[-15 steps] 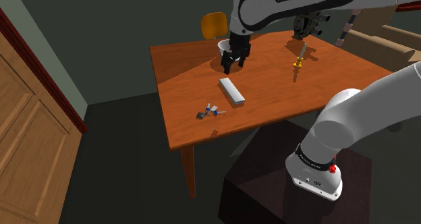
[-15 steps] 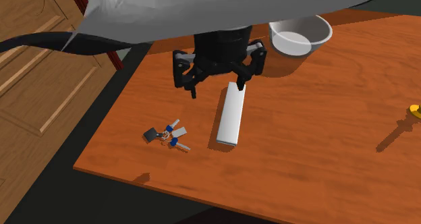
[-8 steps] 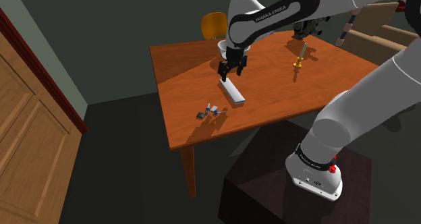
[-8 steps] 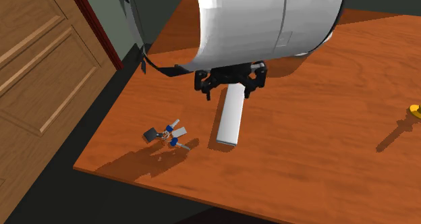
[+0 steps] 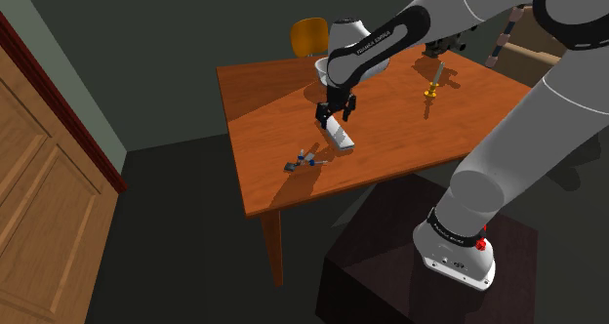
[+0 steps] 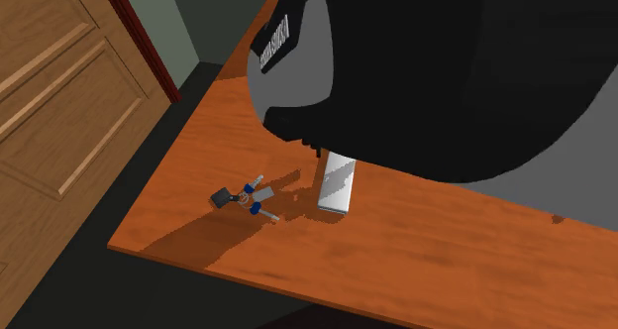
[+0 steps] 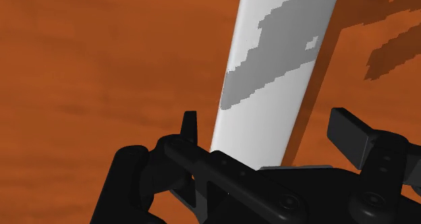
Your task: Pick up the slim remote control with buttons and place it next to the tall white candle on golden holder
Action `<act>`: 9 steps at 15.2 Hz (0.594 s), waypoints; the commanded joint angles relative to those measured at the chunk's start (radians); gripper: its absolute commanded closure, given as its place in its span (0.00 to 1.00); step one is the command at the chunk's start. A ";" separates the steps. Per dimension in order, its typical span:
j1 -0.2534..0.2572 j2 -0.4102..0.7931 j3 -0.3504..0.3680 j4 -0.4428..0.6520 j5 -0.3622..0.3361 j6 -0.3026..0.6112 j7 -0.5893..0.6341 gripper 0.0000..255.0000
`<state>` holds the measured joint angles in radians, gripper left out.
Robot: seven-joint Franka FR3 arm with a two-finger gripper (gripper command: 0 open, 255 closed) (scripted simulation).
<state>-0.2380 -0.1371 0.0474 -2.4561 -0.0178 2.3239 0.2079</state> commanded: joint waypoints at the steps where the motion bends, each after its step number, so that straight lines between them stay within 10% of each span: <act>1: 0.000 0.020 0.001 -0.010 -0.002 0.031 0.003 0.00; 9: -0.001 0.036 0.000 -0.018 -0.004 0.054 0.004 0.00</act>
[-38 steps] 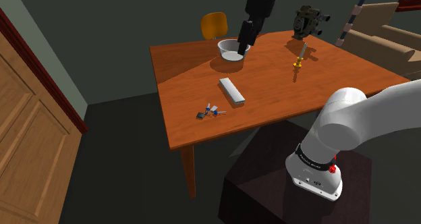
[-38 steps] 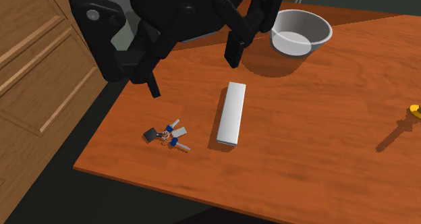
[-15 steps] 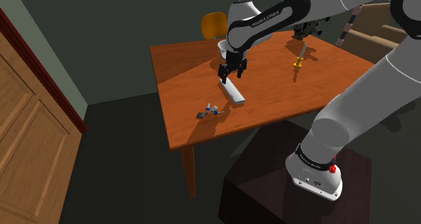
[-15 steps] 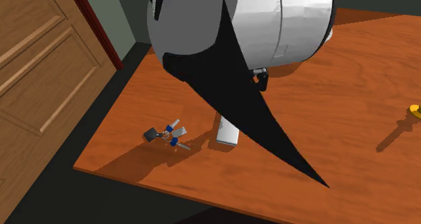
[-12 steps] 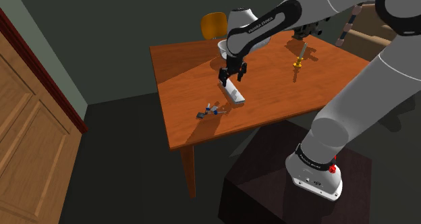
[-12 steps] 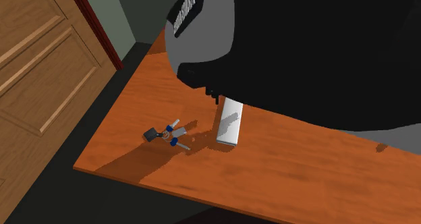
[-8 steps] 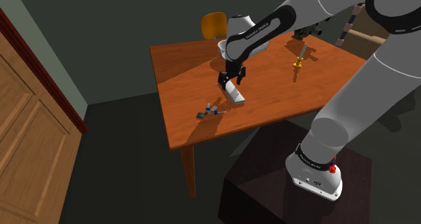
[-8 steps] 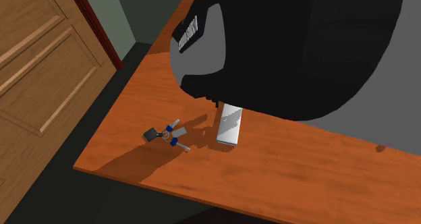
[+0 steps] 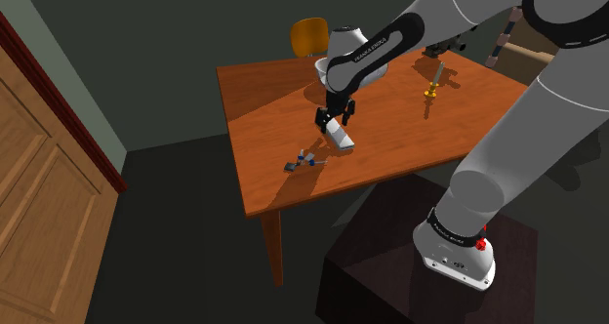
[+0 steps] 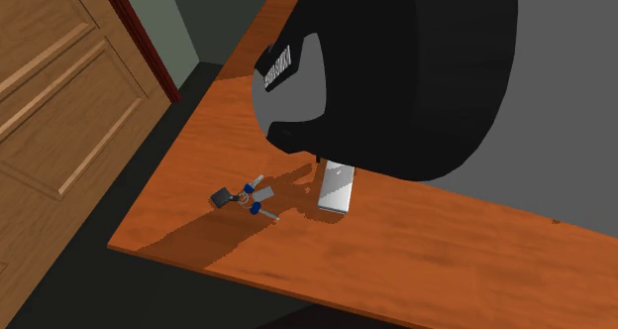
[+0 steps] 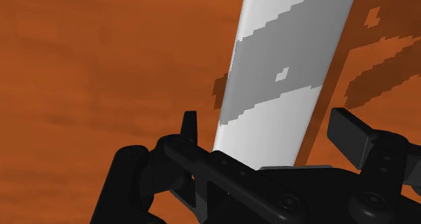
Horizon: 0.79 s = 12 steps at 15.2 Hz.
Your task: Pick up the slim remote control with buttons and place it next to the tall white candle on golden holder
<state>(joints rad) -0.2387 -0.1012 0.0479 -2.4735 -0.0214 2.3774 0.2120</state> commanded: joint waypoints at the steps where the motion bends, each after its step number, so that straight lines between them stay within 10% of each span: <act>1: 0.000 0.000 0.000 0.000 0.000 0.000 0.000 0.00; 2: 0.000 0.000 0.000 0.000 0.000 0.000 0.000 0.00; 3: 0.000 0.000 0.000 0.000 0.000 0.000 0.000 1.00; 12: 0.000 0.000 0.000 0.000 0.000 0.000 0.000 1.00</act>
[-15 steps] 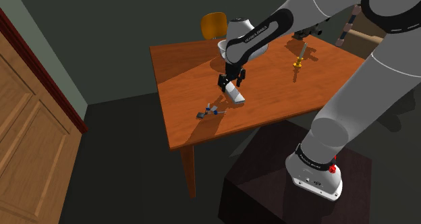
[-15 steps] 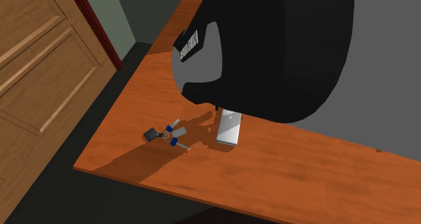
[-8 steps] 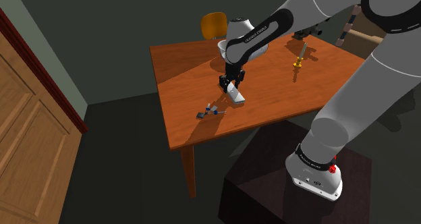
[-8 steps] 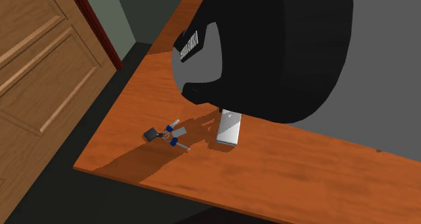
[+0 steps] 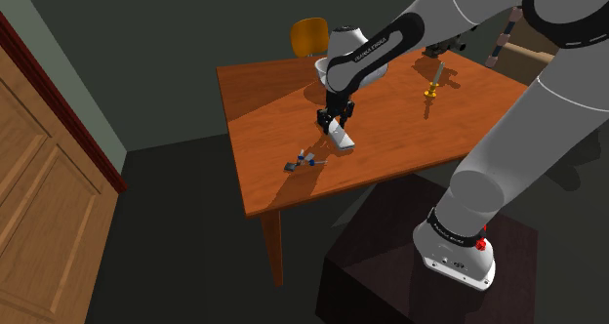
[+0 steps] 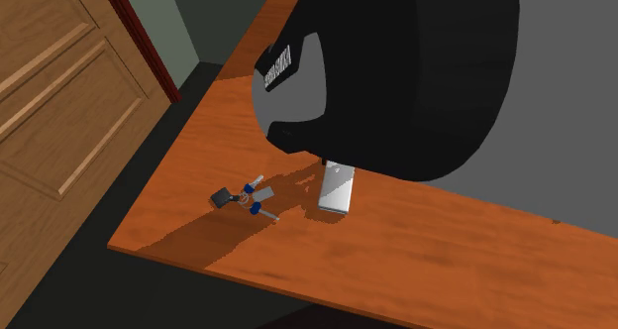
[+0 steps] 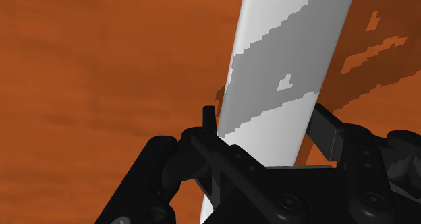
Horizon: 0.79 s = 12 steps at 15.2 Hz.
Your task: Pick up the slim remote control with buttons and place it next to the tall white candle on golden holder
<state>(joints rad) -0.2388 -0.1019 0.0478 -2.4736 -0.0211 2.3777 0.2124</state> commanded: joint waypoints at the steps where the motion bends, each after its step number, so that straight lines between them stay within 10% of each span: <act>1: 0.000 -0.009 0.000 0.005 0.001 -0.015 -0.001 1.00; 12: 0.002 -0.101 -0.002 0.073 0.008 -0.174 -0.009 1.00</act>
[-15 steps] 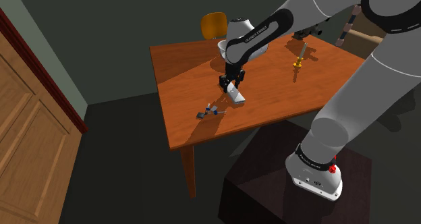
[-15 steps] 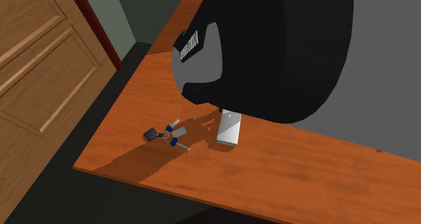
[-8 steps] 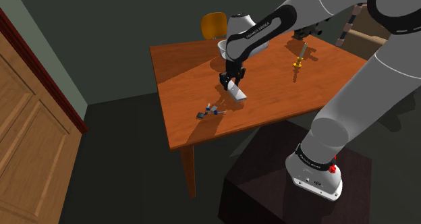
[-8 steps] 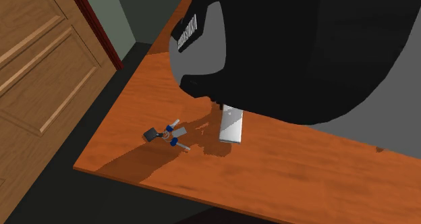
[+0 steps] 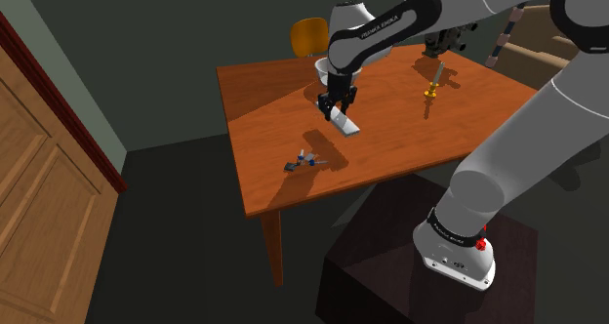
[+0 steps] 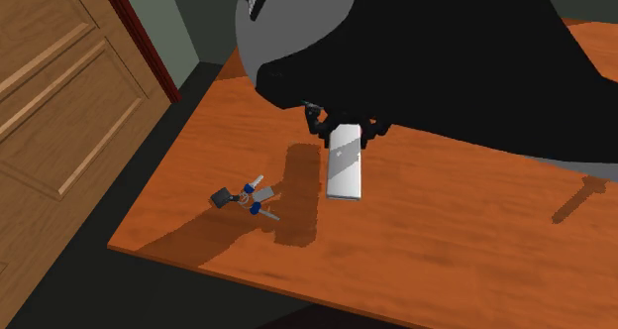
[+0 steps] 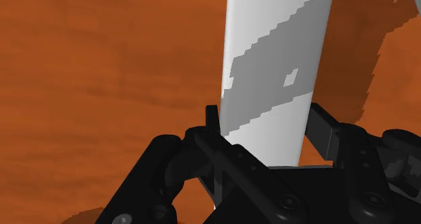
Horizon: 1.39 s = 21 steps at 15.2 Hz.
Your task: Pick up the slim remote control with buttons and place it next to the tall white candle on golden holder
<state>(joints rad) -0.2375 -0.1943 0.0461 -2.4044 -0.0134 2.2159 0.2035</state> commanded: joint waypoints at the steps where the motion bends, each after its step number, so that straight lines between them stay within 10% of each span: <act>1: 0.000 -0.015 0.000 0.011 0.001 -0.027 -0.001 1.00; 21: 0.001 -0.102 -0.003 0.204 0.006 -0.306 -0.008 1.00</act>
<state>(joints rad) -0.2366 -0.2960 0.0430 -2.2150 -0.0075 1.9247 0.1949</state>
